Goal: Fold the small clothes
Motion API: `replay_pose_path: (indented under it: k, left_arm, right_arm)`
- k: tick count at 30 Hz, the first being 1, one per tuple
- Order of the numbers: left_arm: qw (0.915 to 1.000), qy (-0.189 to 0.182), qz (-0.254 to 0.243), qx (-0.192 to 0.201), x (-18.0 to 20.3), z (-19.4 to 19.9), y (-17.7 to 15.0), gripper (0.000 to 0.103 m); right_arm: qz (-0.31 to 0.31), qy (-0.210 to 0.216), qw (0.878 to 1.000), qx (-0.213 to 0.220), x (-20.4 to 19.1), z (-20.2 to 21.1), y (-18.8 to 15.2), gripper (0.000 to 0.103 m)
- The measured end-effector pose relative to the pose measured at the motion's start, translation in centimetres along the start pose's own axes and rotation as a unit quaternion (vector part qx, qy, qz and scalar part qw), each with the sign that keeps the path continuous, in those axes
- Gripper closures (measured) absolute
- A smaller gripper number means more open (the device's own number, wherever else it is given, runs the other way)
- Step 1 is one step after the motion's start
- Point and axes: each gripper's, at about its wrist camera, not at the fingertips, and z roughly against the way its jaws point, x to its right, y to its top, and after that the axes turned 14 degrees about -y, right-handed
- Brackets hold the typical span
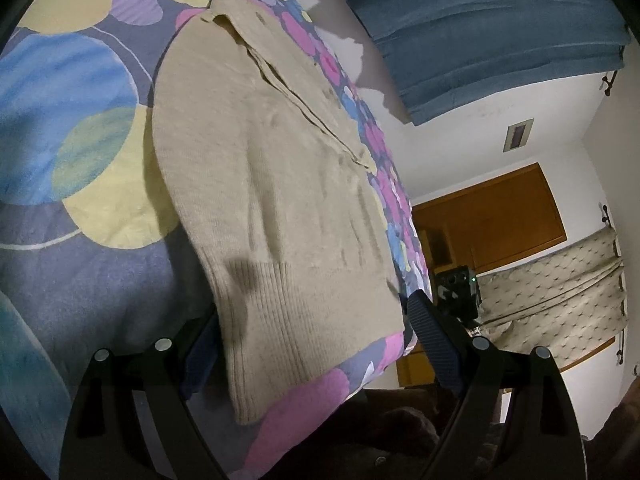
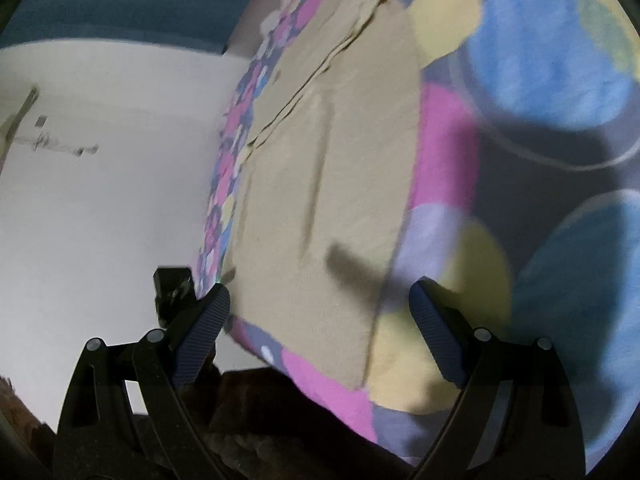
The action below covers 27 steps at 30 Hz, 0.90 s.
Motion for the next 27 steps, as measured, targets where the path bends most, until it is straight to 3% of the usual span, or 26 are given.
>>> replay_pose_path:
  k: [3, 5, 7, 10, 12, 14, 16, 18, 23, 27]
  left_arm:
    - [0.9998, 0.016, -0.013, -0.009, 0.3, -0.3, -0.2, 0.017]
    - [0.9991, 0.031, -0.023, -0.016, 0.5, -0.6, -0.4, 0.019]
    - [0.9978, 0.051, -0.032, -0.026, 0.5, -0.8, -0.6, 0.027]
    - [0.9967, 0.064, -0.039, -0.033, 0.4, -0.8, -0.9, 0.032]
    - [0.9962, 0.065, -0.044, -0.037, 0.5, -0.9, -1.0, 0.034]
    - [0.9955, 0.067, -0.047, -0.049, 0.4, -1.2, -1.3, 0.045]
    - [0.9948, 0.068, -0.039, -0.066, -0.1, -1.8, -1.5, 0.077]
    - [0.9947, 0.070, -0.023, -0.072, -0.9, -2.2, -1.6, 0.095]
    - [0.9982, 0.044, -0.019, -0.035, -0.2, -0.5, -0.6, 0.098]
    - [0.9996, 0.009, -0.028, -0.003, 1.8, 0.5, 2.3, 0.098]
  right_arm:
    - [0.014, 0.015, 1.000, -0.019, -1.1, -1.0, -0.5, 0.013]
    - [0.019, 0.016, 0.999, -0.034, -1.3, -1.5, -0.7, 0.021]
    - [0.012, 0.014, 0.999, -0.043, -0.9, -1.8, -0.8, 0.040]
    - [0.001, 0.007, 0.999, -0.050, -0.2, -2.2, -0.8, 0.062]
    - [0.000, 0.004, 0.999, -0.052, 0.1, -2.3, -0.9, 0.072]
    - [0.003, -0.003, 0.998, -0.057, 0.2, -2.7, -1.0, 0.084]
    - [0.003, -0.004, 0.998, -0.060, 0.3, -3.2, -1.1, 0.097]
    - [0.002, -0.001, 0.998, -0.057, 0.3, -3.2, -1.0, 0.098]
    - [0.005, 0.048, 0.999, -0.021, -0.8, -1.3, -0.4, 0.098]
    - [0.011, 0.090, 0.996, 0.020, -2.5, 0.8, 2.3, 0.098]
